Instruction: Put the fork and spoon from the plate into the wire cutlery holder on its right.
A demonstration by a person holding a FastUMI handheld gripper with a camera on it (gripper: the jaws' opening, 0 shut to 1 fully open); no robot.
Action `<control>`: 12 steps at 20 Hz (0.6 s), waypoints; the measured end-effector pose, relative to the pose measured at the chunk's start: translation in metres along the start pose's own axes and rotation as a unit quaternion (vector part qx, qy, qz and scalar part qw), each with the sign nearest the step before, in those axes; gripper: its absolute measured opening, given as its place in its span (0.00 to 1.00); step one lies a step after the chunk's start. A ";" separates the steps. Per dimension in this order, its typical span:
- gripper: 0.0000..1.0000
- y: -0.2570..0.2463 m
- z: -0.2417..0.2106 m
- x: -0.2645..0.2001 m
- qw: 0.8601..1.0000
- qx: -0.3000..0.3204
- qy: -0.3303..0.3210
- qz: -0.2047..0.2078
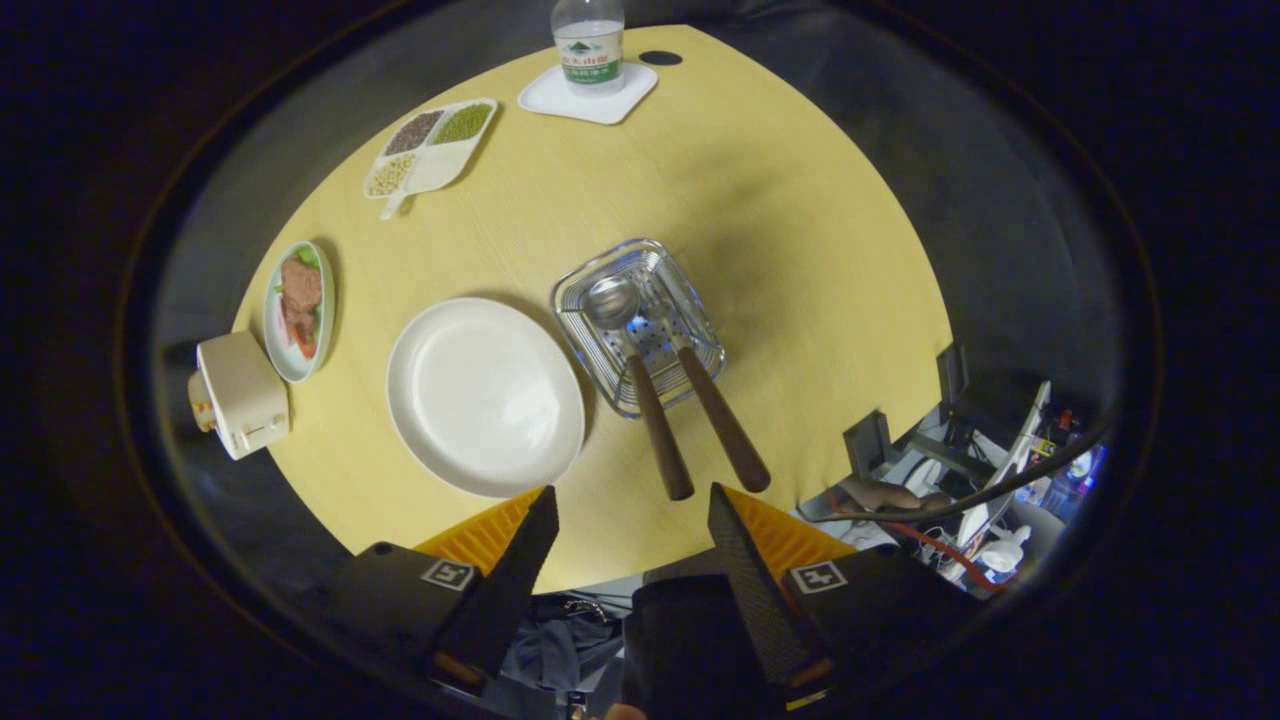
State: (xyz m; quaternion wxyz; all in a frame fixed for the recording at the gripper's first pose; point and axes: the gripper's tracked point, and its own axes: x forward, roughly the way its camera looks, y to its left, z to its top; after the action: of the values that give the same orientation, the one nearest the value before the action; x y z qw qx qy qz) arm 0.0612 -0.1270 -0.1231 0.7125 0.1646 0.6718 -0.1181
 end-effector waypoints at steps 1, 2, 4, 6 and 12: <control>0.88 -0.001 -0.003 -0.001 1.000 -0.004 -0.001 -0.002; 0.97 -0.002 -0.007 -0.001 1.000 -0.010 0.001 -0.005; 0.97 -0.002 -0.014 -0.002 1.000 -0.023 0.000 -0.012; 0.97 0.002 -0.020 -0.004 1.000 -0.026 -0.009 -0.013; 0.97 0.005 -0.029 -0.019 0.995 -0.013 -0.096 -0.024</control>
State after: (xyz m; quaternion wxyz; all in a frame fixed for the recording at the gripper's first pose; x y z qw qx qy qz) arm 0.0350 -0.1123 -0.1048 0.7726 0.1271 0.6056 -0.1421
